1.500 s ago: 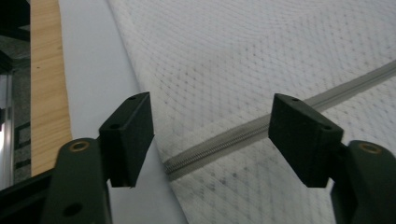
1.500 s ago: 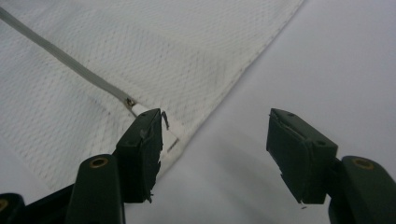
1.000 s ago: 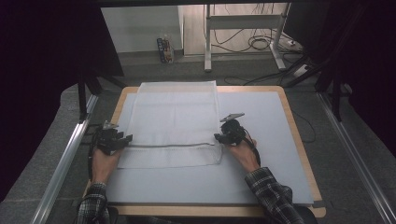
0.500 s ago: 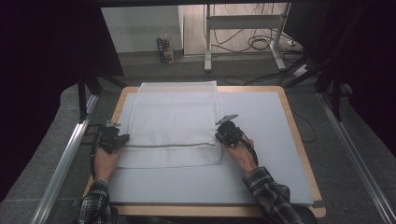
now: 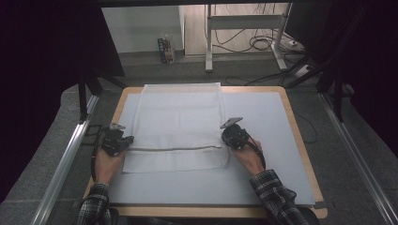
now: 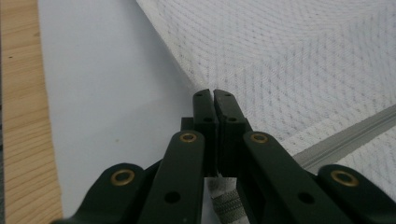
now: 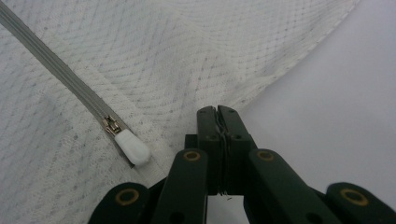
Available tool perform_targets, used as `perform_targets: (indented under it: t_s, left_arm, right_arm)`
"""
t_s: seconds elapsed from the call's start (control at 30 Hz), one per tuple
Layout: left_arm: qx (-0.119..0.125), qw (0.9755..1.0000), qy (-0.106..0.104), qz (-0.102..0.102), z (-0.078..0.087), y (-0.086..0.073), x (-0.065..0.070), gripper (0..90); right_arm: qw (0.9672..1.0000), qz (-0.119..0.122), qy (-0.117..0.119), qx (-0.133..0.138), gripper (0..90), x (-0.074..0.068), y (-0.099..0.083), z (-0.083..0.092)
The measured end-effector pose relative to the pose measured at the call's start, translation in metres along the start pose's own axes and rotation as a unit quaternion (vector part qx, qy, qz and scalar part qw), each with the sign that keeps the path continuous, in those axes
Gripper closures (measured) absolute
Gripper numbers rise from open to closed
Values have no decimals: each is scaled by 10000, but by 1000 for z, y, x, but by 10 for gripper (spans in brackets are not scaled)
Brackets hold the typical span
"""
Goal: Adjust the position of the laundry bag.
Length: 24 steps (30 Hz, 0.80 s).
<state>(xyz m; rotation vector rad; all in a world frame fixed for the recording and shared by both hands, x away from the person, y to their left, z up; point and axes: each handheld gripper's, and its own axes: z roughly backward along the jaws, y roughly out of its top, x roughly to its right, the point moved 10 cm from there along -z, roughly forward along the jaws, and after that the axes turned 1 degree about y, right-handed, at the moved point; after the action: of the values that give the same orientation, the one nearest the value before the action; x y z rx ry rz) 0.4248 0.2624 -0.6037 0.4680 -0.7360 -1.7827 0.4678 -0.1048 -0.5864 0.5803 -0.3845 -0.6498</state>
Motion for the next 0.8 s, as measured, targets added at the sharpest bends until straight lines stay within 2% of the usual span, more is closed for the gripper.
perform_targets:
  t_s: [0.1, 0.17, 0.37, 0.53, 0.6, 0.8]
  left_arm:
    - [-49, 10000, -8, -83, 0, -1, 4, 891]
    - [-96, 9997, -86, -201, 0, -3, 11, 892]
    - [-9, 9992, -236, -325, 5, 1, 24, 893]
    - [-46, 9981, -391, -479, 8, -2, 36, 892]
    - [11, 9978, -457, -474, 11, -1, 41, 892]
    - [69, 9962, -630, -599, 16, 1, 58, 892]
  right_arm:
    - [9998, -130, 85, 84, 878, 2, -3, 7]
    - [9997, -196, 118, 106, 878, 5, -6, 12]
    - [9995, -243, 130, 140, 878, 11, -13, 23]
    - [9994, -258, 130, 192, 877, 13, -19, 37]
    - [9995, -245, 113, 184, 878, 14, -22, 42]
    - [9994, -279, 107, 172, 877, 17, -39, 58]
